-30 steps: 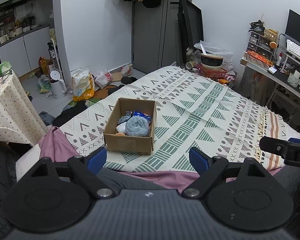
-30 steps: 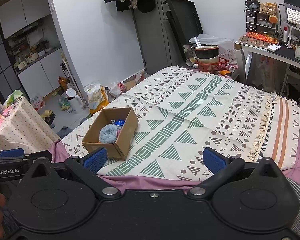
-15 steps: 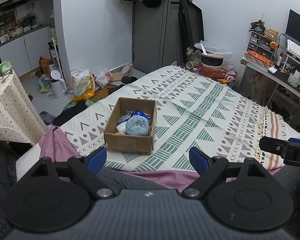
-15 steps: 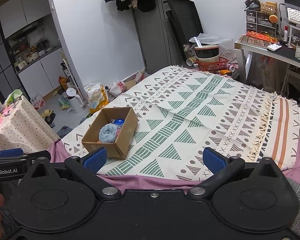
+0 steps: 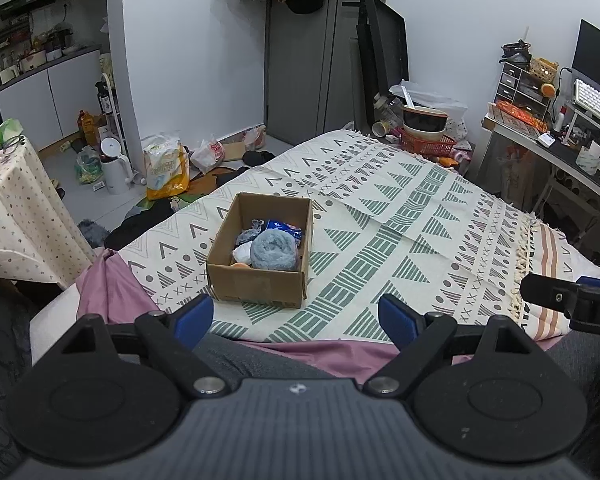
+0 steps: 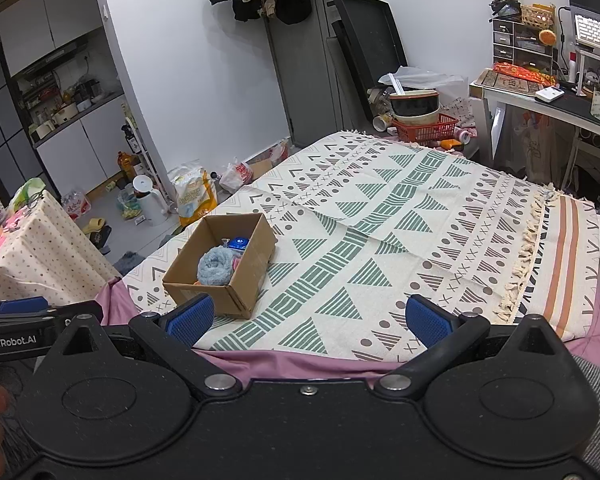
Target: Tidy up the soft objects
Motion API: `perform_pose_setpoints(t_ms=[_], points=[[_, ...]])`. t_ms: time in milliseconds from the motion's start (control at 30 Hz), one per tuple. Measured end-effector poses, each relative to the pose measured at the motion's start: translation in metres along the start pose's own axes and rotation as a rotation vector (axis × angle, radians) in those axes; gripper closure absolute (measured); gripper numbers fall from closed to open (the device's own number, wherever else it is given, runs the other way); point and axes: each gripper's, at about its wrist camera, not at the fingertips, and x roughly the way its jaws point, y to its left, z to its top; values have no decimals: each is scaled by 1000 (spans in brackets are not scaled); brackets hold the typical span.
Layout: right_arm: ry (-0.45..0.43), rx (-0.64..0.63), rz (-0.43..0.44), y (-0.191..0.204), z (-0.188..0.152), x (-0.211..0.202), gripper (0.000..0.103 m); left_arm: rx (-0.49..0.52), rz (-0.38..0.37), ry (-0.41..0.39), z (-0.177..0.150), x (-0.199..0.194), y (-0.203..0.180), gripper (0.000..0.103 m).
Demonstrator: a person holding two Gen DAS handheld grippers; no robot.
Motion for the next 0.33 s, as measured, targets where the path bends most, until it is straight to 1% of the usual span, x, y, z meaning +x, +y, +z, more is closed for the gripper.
perform_pose_setpoints(t_ms=[333], points=[[12,-3,1,0,-1,4,0,7,-20,-3,-2,2,0,15]])
